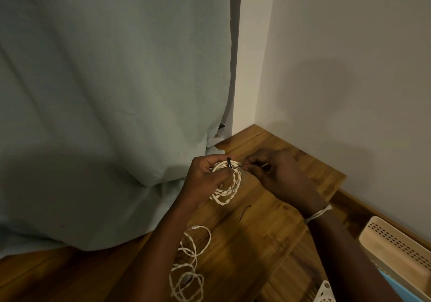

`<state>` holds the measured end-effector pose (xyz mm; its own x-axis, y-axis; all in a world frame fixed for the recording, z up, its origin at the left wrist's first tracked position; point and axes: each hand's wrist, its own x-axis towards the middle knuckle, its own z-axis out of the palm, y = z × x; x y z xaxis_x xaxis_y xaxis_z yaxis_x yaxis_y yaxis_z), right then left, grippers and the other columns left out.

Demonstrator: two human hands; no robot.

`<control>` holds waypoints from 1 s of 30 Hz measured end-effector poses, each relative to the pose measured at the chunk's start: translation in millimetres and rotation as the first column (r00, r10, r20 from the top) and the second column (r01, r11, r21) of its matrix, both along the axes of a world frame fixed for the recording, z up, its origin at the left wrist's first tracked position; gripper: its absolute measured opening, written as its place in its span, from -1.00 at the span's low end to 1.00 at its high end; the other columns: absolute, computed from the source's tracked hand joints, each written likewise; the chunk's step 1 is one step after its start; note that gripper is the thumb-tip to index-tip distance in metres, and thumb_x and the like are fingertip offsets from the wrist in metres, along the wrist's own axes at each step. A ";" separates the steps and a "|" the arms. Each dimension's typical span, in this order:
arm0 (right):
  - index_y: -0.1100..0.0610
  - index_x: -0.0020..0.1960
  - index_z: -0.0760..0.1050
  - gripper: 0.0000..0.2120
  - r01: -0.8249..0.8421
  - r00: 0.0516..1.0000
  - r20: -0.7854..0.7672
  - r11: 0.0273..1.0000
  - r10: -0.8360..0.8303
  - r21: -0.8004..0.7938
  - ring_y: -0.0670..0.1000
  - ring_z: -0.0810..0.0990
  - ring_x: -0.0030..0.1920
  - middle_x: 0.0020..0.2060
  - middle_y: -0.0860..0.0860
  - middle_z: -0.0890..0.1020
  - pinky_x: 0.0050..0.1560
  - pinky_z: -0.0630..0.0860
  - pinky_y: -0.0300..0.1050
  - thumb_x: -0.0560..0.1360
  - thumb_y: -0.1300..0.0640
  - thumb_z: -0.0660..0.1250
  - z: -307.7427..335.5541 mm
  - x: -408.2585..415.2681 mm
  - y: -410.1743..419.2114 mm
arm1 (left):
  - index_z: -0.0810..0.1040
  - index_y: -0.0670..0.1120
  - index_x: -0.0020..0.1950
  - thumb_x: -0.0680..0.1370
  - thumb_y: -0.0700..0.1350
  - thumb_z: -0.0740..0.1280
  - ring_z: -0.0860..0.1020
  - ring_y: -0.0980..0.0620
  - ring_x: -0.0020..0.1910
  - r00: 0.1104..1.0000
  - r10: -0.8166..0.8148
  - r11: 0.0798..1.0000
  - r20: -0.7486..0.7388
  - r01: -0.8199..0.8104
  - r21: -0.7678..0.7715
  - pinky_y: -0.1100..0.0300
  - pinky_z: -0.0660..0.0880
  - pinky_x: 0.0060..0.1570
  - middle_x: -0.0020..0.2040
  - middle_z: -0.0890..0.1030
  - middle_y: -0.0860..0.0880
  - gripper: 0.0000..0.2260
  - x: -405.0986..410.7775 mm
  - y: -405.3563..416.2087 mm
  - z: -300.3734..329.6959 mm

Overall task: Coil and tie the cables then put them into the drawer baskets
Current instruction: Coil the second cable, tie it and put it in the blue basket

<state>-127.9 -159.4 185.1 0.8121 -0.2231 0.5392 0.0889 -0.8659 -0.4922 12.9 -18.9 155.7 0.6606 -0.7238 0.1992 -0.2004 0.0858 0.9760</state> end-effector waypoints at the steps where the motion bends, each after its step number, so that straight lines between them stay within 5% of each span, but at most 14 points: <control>1: 0.11 0.03 0.69 -0.90 0.018 0.999 0.031 1.000 -0.017 -0.010 -0.13 0.64 -0.17 -0.13 -0.06 0.71 -0.19 0.62 -0.16 0.54 0.17 0.42 0.7 0.5 1.6 | 0.68 -0.12 0.12 0.46 -0.32 0.41 0.67 0.03 -0.19 1.000 -0.004 1.000 0.002 0.004 -0.001 0.23 0.56 -0.25 -0.09 0.73 -0.05 -0.73 -0.4 -0.8 0.6; 6: 0.12 0.01 0.70 -0.91 0.050 0.995 0.088 0.999 -0.048 -0.020 -0.12 0.63 -0.20 -0.16 -0.04 0.71 -0.23 0.61 -0.13 0.53 0.20 0.44 3.8 0.3 3.9 | 0.67 -0.11 0.13 0.45 -0.30 0.42 0.69 -0.05 -0.08 1.000 -0.007 1.000 0.016 0.007 -0.015 0.07 0.64 -0.08 -0.05 0.73 -0.03 -0.72 -1.1 -2.3 0.2; 9: 0.12 0.00 0.70 -0.91 0.036 0.997 0.064 0.998 -0.033 -0.052 -0.12 0.63 -0.19 -0.15 -0.04 0.71 -0.24 0.60 -0.15 0.53 0.21 0.44 2.6 1.2 4.1 | 0.69 -0.07 0.11 0.45 -0.27 0.41 0.68 -0.16 -0.15 1.000 -0.008 1.000 0.021 0.008 -0.018 0.01 0.64 -0.16 -0.09 0.73 -0.03 -0.73 -1.5 -1.5 -0.1; 23: 0.09 0.05 0.71 -0.86 0.005 0.999 0.049 0.999 -0.003 -0.047 -0.05 0.61 -0.15 -0.11 -0.01 0.66 -0.22 0.62 0.01 0.51 0.19 0.45 2.4 1.5 9.1 | 0.65 -0.01 0.12 0.47 -0.27 0.44 0.67 0.15 -0.16 0.985 -0.044 0.999 0.167 0.049 -0.025 0.31 0.55 -0.16 -0.08 0.71 0.03 -0.73 -13.5 -2.7 6.9; 26: 0.05 0.08 0.70 -0.82 -0.012 0.999 0.045 1.000 0.013 -0.014 -0.04 0.60 -0.13 -0.10 -0.03 0.61 -0.20 0.61 0.04 0.52 0.20 0.44 3.2 -2.5 8.2 | 0.65 0.08 0.08 0.47 -0.21 0.37 0.68 0.03 -0.14 0.989 -0.029 0.999 0.144 0.033 -0.021 0.22 0.61 -0.13 -0.11 0.72 0.08 -0.74 -16.1 -1.5 7.7; 30: 0.08 0.11 0.69 -0.78 -0.023 0.999 0.039 0.999 0.024 -0.046 -0.10 0.63 -0.10 -0.07 -0.04 0.67 -0.16 0.62 -0.07 0.52 0.28 0.41 6.2 -6.1 9.7 | 0.68 0.05 0.05 0.46 -0.16 0.24 0.57 -0.28 -0.36 0.992 0.004 1.000 0.126 0.000 -0.031 -0.01 0.55 -0.37 -0.23 0.71 -0.03 -0.72 -16.5 -2.1 7.0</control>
